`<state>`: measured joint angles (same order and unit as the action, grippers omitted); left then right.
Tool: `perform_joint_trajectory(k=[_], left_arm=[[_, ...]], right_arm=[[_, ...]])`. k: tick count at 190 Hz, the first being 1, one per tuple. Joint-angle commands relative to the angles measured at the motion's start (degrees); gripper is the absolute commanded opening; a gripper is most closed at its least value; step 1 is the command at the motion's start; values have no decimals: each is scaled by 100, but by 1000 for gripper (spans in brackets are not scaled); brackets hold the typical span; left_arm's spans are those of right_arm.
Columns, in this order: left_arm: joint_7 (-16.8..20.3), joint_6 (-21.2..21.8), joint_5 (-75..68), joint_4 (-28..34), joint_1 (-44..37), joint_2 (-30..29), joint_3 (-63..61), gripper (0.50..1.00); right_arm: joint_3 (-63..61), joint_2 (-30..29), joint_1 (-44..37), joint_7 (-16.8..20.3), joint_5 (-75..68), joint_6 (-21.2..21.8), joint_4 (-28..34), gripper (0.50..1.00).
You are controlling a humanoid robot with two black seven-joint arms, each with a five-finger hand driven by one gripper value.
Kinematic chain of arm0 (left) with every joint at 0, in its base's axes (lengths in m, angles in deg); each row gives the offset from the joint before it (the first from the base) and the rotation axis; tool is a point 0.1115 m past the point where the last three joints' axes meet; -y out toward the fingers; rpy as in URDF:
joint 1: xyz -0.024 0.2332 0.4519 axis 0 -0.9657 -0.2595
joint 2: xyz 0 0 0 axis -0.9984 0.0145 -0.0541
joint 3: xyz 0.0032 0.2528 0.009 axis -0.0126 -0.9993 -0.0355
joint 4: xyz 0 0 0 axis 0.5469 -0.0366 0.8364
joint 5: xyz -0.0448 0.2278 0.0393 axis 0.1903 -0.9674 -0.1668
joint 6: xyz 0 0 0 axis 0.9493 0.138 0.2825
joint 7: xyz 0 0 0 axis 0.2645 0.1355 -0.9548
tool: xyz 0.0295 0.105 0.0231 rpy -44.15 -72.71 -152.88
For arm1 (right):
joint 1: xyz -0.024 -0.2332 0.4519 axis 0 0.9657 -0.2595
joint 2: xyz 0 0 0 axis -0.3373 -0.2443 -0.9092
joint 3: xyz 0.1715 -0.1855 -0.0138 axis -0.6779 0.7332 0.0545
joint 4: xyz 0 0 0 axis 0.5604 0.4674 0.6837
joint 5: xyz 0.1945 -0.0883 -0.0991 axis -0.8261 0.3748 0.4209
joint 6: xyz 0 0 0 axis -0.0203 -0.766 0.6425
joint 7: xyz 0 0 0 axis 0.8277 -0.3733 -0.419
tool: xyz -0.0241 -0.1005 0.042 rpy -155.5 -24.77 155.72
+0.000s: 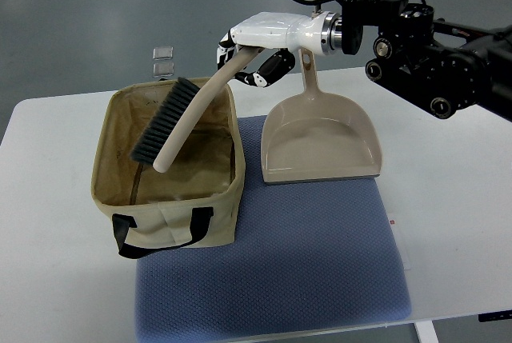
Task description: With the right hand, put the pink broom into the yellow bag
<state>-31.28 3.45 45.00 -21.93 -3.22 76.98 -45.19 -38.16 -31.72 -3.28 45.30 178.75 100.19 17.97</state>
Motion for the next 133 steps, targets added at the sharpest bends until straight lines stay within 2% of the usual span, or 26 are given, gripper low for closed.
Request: perform_joint_trajectory(k=[1, 30, 47, 51, 52, 53, 54, 60, 71, 133], left_arm=[[0, 0, 6, 2, 0, 0, 0, 1000], [0, 0, -3, 2, 0, 0, 0, 1000], [0, 0, -3, -7, 0, 0, 0, 1000], [0, 0, -3, 2, 0, 0, 0, 1000], [0, 0, -3, 2, 0, 0, 0, 1000], [0, 0, -3, 2, 0, 0, 0, 1000], [0, 0, -3, 2, 0, 0, 0, 1000], [0, 0, -3, 2, 0, 0, 0, 1000], [0, 0, -3, 1, 0, 0, 0, 1000], [0, 0, -3, 2, 0, 0, 0, 1000]], right_arm=[[306, -185, 1, 8, 102, -280, -66, 500], [447, -344, 10, -1, 102, -482, -57, 507], [429, -335, 10, -1, 84, -544, -57, 607], [420, -335, 19, -10, 84, -561, -57, 648], [420, -326, 19, -1, 84, -570, -57, 672], [420, -326, 19, -1, 84, -570, -57, 672], [420, -326, 19, -10, 76, -588, -57, 696], [411, -326, 27, -10, 67, -631, -57, 750], [403, -326, 54, -10, 49, -711, -39, 789], [236, -238, 150, -18, -30, -930, -13, 834]])
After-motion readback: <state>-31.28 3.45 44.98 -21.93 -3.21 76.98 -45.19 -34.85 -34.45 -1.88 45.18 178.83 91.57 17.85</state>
